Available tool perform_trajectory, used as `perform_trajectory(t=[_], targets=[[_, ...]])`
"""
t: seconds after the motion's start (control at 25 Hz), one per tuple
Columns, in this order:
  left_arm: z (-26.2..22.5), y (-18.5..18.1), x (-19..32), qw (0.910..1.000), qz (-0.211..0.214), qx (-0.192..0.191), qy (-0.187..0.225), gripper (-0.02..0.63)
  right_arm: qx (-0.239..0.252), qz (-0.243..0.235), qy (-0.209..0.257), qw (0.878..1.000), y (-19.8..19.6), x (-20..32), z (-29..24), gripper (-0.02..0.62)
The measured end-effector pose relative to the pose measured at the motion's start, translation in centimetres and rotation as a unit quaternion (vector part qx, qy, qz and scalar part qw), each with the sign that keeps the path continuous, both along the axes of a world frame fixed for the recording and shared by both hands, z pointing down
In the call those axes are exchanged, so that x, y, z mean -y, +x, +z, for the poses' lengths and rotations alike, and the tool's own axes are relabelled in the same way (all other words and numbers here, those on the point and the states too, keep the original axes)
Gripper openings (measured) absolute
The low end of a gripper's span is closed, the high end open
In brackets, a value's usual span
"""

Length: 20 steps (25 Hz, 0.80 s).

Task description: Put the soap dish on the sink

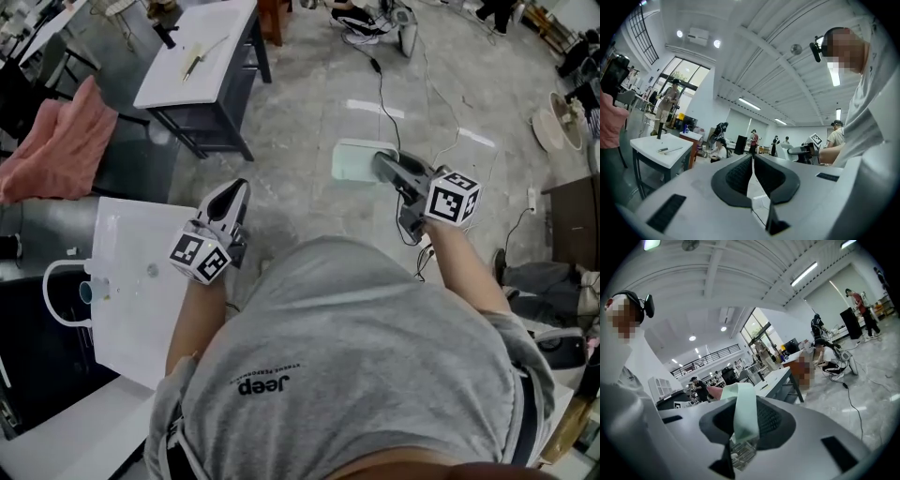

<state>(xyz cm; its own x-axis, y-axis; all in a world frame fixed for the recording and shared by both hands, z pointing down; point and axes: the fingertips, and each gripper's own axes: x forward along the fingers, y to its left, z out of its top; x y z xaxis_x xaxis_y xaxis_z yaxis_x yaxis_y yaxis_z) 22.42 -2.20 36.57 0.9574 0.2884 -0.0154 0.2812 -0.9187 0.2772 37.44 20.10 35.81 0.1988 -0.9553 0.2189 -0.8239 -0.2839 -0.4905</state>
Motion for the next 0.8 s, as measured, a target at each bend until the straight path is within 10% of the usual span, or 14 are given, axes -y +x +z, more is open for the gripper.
perform_trajectory(t=[0.44, 0.8], targets=[[-0.7, -5.8, 8.0, 0.9936, -0.110, -0.013, 0.018, 0.026, -0.034, -0.101, -0.026, 0.994, -1.0, 11.2, -2.4, 0.129], [2.2, -21.5, 21.1, 0.9416, -0.337, 0.013, 0.004, 0.025, -0.053, -0.334, -0.048, 0.940, -10.0, 38.8, -1.5, 0.129]])
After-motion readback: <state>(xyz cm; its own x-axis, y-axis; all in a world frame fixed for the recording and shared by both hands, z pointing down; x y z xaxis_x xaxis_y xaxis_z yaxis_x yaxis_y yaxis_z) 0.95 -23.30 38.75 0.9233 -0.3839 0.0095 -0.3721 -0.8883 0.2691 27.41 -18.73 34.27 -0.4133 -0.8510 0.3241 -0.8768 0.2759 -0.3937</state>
